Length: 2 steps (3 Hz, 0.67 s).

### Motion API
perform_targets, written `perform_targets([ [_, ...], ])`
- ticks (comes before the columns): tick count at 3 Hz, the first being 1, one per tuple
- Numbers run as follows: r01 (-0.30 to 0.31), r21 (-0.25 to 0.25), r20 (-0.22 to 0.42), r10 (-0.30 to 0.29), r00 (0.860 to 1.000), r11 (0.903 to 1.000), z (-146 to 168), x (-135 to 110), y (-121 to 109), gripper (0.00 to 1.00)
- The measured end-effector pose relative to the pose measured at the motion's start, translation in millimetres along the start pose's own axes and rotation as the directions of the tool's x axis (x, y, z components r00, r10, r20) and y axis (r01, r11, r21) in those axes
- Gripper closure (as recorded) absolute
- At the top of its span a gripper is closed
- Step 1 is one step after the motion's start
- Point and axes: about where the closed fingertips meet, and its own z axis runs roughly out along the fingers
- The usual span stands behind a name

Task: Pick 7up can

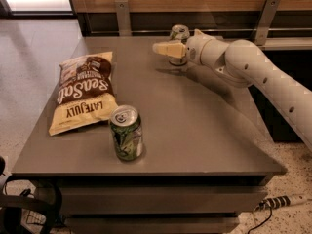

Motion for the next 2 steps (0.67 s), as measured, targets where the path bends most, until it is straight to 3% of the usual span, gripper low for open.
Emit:
perform_targets([
  [1,-0.053,0.041,0.013,0.052,0.999,0.9977,11.0,25.4,-5.2,0.13],
  [2,-0.062,0.051,0.02,0.061,0.998,0.9968,14.2,28.0,-5.6,0.38],
])
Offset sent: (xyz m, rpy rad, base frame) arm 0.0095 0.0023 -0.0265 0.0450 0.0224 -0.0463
